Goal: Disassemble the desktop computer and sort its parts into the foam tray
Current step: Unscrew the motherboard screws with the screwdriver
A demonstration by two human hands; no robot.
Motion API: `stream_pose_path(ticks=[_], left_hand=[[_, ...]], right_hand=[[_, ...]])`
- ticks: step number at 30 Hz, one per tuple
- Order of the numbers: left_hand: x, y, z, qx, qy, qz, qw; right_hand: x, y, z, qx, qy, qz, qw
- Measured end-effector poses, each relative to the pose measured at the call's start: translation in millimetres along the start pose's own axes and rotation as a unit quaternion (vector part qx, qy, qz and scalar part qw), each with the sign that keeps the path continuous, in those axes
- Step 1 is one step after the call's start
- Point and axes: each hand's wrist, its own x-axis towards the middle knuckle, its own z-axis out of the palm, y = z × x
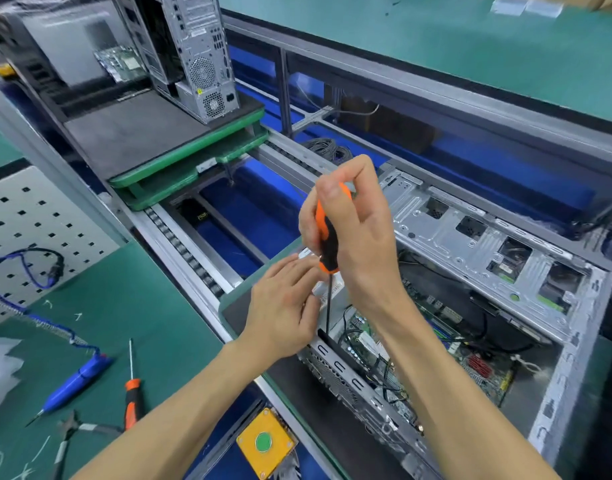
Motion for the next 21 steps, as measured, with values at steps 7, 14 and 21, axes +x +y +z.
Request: stream_pose_path(ticks=[7, 14, 21], left_hand=[[-1, -3, 4, 0.007, 0.028, 0.007, 1.000], [2, 0, 4, 0.006, 0.074, 0.032, 0.997], [0, 1, 4, 0.011, 0.076, 0.032, 0.997]], right_hand=[[0, -8, -11, 0.006, -0.046, 0.038, 0.998], [-7, -11, -6, 0.002, -0.038, 0.031, 0.999], [-6, -11, -6, -0.032, -0.066, 0.055, 0.996]])
